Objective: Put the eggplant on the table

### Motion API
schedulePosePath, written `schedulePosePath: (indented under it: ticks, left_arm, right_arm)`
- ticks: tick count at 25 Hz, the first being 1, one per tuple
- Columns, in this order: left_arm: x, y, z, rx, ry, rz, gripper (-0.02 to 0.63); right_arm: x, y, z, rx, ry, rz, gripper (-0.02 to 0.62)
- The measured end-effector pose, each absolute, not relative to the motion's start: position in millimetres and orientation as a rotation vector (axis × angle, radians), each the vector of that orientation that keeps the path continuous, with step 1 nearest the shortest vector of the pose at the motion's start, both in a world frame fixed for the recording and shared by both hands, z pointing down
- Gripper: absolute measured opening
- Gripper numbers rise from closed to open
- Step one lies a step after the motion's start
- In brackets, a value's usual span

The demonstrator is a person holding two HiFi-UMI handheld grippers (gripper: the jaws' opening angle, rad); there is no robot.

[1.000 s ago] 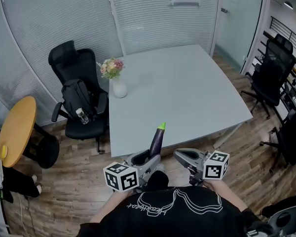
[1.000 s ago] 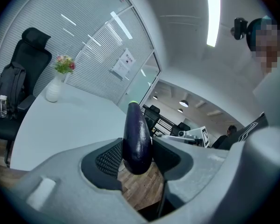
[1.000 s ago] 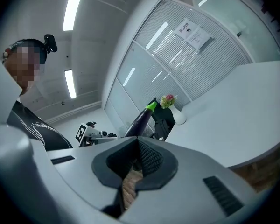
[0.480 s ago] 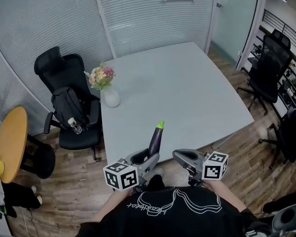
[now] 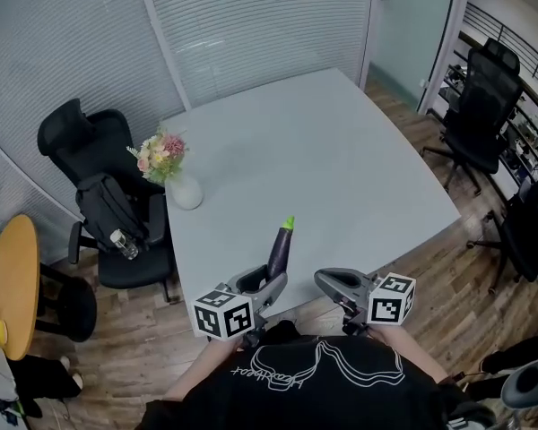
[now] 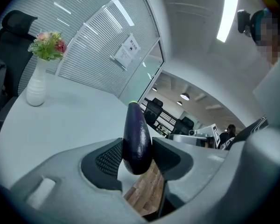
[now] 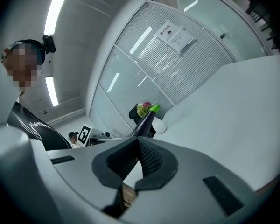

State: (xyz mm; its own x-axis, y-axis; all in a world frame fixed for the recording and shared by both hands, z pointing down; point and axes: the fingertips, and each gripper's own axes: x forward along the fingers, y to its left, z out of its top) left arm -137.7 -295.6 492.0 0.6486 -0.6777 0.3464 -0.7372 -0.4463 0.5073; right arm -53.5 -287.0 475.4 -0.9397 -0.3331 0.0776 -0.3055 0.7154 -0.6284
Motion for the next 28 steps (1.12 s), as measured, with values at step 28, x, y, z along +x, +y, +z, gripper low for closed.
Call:
schedulePosePath:
  ticks: [28]
  left_arm:
    - [-148.0,-380.1,629.3,2.098,-1.117,0.457,0.206]
  right_arm:
    - [-17.8,-340.8,530.4,-0.746,2.757,-1.211,0.009]
